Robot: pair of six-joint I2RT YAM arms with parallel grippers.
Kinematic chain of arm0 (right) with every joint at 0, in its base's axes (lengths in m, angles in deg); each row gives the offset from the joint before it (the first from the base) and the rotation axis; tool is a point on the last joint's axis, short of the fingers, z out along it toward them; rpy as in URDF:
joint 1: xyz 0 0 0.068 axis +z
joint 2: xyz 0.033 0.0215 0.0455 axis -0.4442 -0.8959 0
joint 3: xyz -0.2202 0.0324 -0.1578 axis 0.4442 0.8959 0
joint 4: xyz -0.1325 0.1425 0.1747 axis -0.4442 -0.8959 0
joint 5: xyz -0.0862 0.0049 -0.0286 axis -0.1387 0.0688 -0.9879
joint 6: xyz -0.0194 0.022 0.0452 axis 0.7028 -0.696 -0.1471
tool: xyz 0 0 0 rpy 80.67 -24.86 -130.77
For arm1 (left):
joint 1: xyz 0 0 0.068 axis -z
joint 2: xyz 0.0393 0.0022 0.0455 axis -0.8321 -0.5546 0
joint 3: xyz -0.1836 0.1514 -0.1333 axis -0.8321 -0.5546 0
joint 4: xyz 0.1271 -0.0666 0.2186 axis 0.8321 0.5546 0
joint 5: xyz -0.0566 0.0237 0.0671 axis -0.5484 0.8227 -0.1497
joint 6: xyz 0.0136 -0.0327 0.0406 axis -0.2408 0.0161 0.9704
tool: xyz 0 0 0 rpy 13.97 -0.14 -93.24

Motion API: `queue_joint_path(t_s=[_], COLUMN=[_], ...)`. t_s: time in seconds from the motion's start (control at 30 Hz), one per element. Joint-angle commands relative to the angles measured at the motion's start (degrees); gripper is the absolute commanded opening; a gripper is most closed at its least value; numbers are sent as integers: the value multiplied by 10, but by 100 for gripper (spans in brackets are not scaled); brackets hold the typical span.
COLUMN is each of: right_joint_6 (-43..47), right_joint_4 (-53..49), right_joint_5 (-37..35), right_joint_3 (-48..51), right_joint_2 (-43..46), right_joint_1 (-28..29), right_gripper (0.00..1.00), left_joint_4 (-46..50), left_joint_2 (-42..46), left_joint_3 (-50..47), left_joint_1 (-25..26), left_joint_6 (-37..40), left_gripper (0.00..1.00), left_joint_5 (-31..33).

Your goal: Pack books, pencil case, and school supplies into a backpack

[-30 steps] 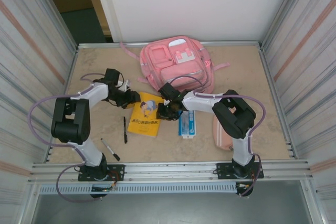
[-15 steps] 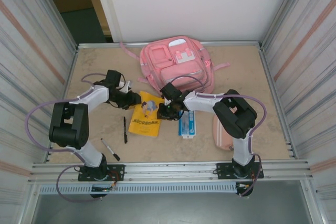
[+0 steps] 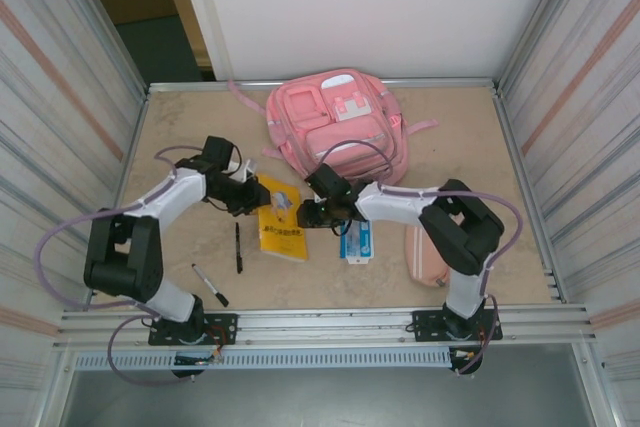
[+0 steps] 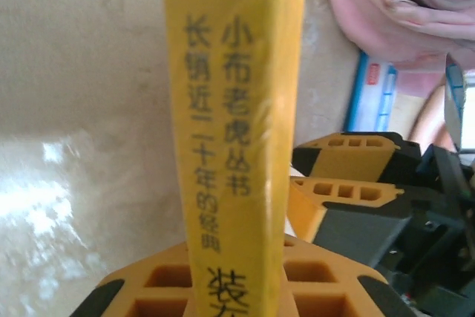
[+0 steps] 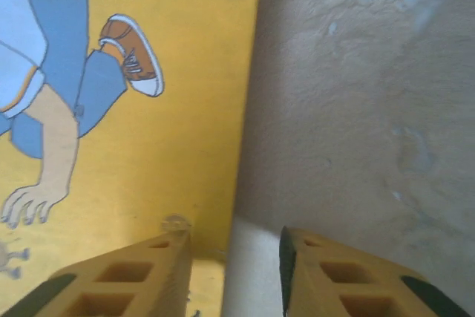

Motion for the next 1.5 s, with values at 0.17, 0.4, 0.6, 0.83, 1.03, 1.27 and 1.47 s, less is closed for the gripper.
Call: queue_joint_path(t_s=[0.17,0.4,0.6,0.83,1.03,1.27,1.47], right_joint_6=[63,-81,-361,-455,-471,-490,-431], right_joint_4=[-50,-83,24,152,177,140,91], right_joint_5=[-244,-277,-141,-130,-155,-207,-209], right_joint_3=[49,130,249,281,274,280,262], right_joint_2=[265,466,584,579,583,623,661], right_joint_1=[65,45,6,18,2,-7,-44], right_gripper=[53,76,96,99,95,38,0], left_joint_4=[-11,-214,-447,-522,-556,-551,-539], left_joint_2=[121,168,146,89,70,65,52], left_joint_3=[76,55,9,27,16,13,7], left_joint_1=[12,61,115,198,240,250,244], left_joint_6=[-157,-271,-417,-492,-556,-583,-569], left_gripper=[0,0,0,0,0,0,25], left_joint_5=[3,64,121,154,178,177,144])
